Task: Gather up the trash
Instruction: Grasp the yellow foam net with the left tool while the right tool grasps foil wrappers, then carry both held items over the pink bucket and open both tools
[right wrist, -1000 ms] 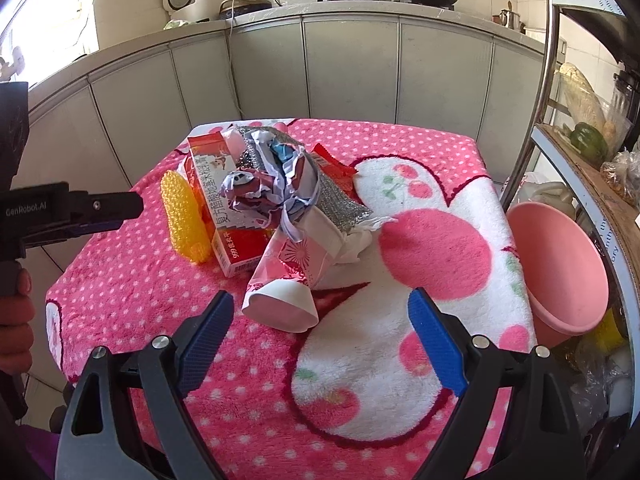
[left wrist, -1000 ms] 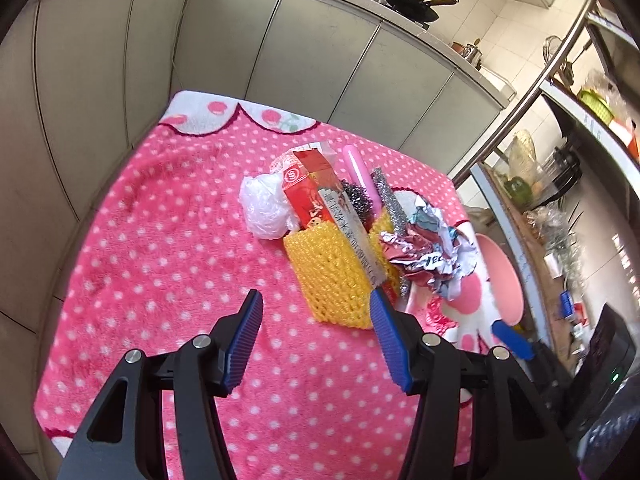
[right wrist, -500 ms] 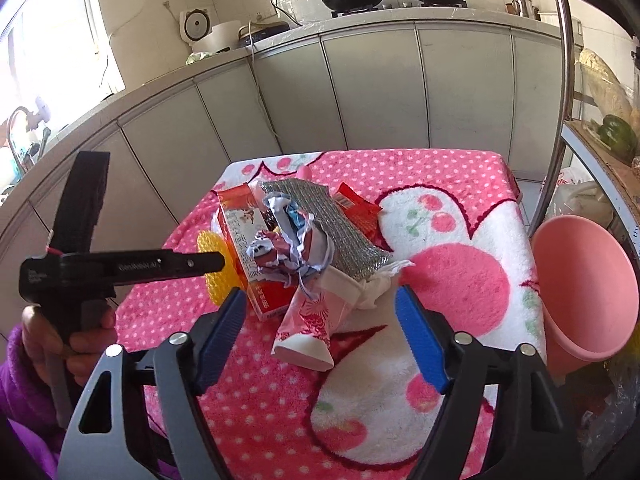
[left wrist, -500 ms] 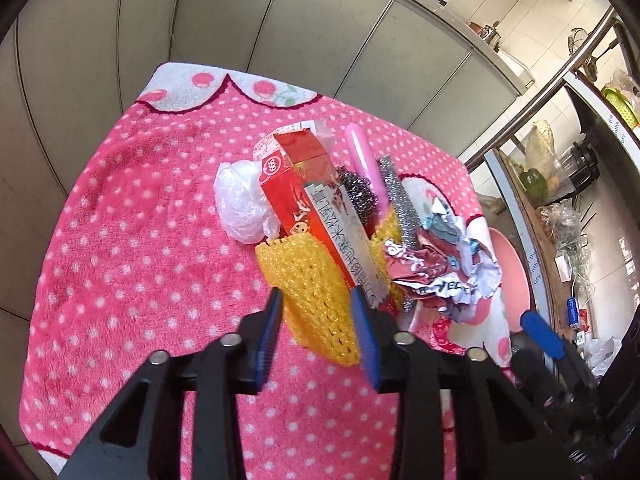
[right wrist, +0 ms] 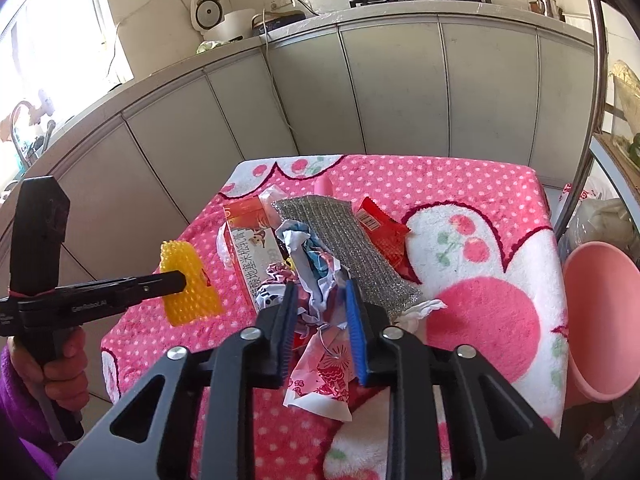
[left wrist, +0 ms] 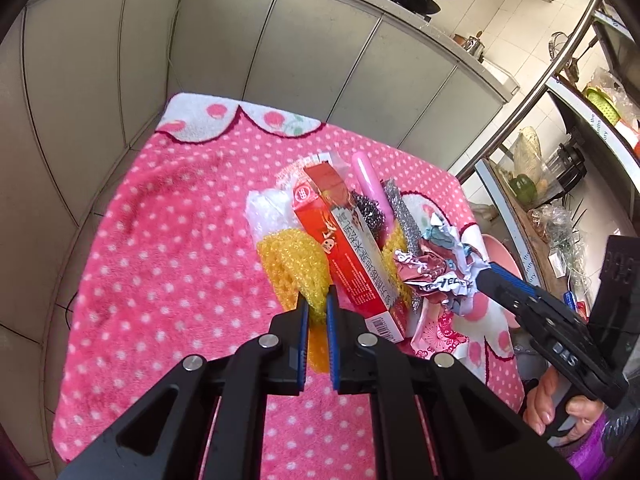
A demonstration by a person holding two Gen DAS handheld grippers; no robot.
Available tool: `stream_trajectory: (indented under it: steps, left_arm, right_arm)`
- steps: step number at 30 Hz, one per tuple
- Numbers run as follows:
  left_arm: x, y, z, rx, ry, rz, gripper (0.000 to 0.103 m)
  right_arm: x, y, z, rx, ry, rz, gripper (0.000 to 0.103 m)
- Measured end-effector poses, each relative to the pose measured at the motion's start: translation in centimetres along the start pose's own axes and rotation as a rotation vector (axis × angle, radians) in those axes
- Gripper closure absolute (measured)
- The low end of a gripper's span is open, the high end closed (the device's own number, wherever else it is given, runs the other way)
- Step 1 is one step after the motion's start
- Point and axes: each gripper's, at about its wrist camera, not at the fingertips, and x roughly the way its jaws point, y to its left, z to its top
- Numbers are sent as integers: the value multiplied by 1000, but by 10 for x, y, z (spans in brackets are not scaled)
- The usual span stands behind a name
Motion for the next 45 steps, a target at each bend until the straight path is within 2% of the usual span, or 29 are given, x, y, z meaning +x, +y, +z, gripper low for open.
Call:
stream_trajectory:
  steps: [4,13,18,22,29,37,40,45]
  left_arm:
    - [-16,-4,3,25,-36,-8,96]
    - [-45,-33,12,105,-120,-53,96]
    - [-47,-68,20,175,-138,-111,96]
    - [-37,-107,26,239,-127,-175,96]
    - [1,-195,31,381,-93,-287,96]
    - [73,-287,25,505,27,-392,96]
    - [103,-311,18,522,94,-414,96]
    - [153,-332,6,550,170,-380,95]
  right_arm:
    - [-5,-3,-1,15,-5,17,98]
    - [-49,-13,8,28,-108,11,100]
    - [-78,-34,15,58,-180,-49,100]
    - [-102,-64,17,95,-230,-139,100]
    - [-131,-126,5,188,-269,-301,100]
    - [-137,-186,-21,256,-252,-494,100]
    - [-130,-206,-32,275,-218,-538,100]
    - [-111,-228,-46,290,-148,-586,100]
